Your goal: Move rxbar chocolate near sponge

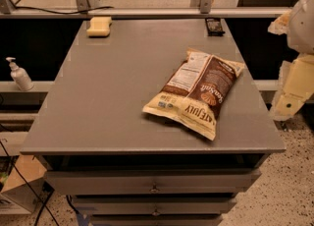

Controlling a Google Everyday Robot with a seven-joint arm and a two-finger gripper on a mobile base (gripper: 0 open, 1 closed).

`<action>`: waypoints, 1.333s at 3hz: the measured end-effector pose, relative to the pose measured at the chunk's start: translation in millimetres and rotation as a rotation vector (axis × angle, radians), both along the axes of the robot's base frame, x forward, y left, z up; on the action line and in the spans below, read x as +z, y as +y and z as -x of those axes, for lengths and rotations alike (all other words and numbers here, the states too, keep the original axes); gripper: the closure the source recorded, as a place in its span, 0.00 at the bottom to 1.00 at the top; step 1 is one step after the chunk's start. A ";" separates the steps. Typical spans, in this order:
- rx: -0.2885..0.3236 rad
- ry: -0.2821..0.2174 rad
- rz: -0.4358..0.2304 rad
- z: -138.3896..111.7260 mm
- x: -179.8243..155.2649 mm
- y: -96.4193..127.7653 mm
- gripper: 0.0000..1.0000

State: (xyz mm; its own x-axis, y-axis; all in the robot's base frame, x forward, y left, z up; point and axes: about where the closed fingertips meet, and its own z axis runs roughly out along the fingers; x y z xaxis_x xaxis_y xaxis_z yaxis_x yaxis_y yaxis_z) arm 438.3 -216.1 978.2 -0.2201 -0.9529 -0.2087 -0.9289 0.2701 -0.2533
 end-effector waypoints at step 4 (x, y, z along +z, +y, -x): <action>0.034 -0.243 -0.187 -33.5 32.2 19.5 0.00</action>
Offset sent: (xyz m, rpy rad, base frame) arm 0.0095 0.0077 0.0135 0.0603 -0.1339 0.0113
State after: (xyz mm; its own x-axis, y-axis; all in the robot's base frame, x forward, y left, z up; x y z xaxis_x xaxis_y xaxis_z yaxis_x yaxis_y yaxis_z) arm 471.9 -196.6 1010.4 -0.1109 -0.8992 -0.4233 -0.8567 0.3024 -0.4178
